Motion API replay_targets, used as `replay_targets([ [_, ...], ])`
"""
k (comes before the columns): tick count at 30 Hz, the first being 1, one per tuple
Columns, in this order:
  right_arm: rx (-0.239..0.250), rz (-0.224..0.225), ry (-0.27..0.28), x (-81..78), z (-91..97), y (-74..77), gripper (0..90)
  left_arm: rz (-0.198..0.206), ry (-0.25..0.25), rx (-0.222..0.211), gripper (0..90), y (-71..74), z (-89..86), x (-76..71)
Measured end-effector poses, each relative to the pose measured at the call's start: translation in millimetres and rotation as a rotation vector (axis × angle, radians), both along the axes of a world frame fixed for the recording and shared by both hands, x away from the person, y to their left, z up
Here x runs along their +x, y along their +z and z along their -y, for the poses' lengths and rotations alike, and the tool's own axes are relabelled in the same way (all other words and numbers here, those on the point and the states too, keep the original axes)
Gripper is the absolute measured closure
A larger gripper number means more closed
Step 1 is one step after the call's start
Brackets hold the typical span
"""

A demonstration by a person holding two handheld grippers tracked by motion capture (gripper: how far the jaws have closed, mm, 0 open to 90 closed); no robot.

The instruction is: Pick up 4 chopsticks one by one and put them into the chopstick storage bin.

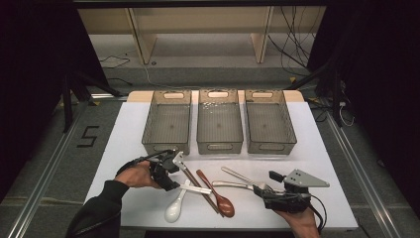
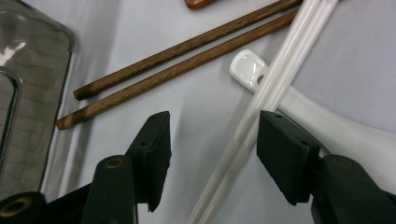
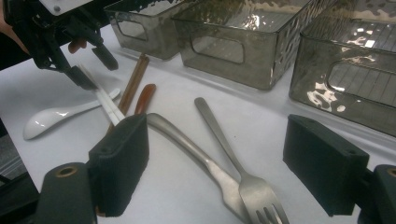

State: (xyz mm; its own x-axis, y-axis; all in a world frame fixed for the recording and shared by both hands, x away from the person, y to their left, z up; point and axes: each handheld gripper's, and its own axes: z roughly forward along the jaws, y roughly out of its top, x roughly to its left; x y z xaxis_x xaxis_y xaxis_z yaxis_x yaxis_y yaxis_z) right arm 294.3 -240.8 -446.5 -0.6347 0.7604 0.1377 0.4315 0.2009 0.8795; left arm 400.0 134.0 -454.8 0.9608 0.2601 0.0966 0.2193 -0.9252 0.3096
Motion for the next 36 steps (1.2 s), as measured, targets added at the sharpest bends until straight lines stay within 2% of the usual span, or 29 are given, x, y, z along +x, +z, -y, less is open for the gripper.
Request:
replay_targets([
  [6, -0.001, -0.004, 0.003, 0.1, -0.4, -0.1, 23.5, -0.008, -0.005, -0.008, 45.0, 1.9, 0.3, 3.7],
  [10, -0.003, -0.005, 0.004, 0.2, -0.7, -0.4, 23.5, 0.008, 0.007, -0.026, 45.1, 5.8, -0.5, 6.2],
  [14, -0.003, -0.006, 0.004, 0.3, -0.7, -0.4, 23.5, -0.002, -0.013, 0.007, 44.8, 4.0, 1.4, 7.3],
  [20, -0.004, -0.008, 0.004, 0.4, -0.8, -0.5, 23.5, -0.012, -0.011, 0.013, 44.4, -0.6, 2.9, 7.3],
  [25, -0.004, -0.007, 0.004, 0.5, -0.5, -0.5, 23.6, -0.033, -0.033, 0.042, 44.6, -7.9, 3.2, 8.0],
  [26, -0.004, -0.008, 0.004, 0.5, -0.4, -0.5, 23.6, -0.037, -0.031, 0.033, 45.0, -7.9, 2.7, 8.2],
  [32, -0.005, -0.01, 0.004, 0.6, -0.7, -0.7, 23.7, -0.045, -0.071, 0.038, 53.9, -6.9, 3.4, 6.8],
  [36, -0.007, -0.011, 0.005, 0.7, -0.9, -0.7, 23.8, -0.051, -0.113, 0.057, 62.2, -5.8, 5.9, 5.2],
])
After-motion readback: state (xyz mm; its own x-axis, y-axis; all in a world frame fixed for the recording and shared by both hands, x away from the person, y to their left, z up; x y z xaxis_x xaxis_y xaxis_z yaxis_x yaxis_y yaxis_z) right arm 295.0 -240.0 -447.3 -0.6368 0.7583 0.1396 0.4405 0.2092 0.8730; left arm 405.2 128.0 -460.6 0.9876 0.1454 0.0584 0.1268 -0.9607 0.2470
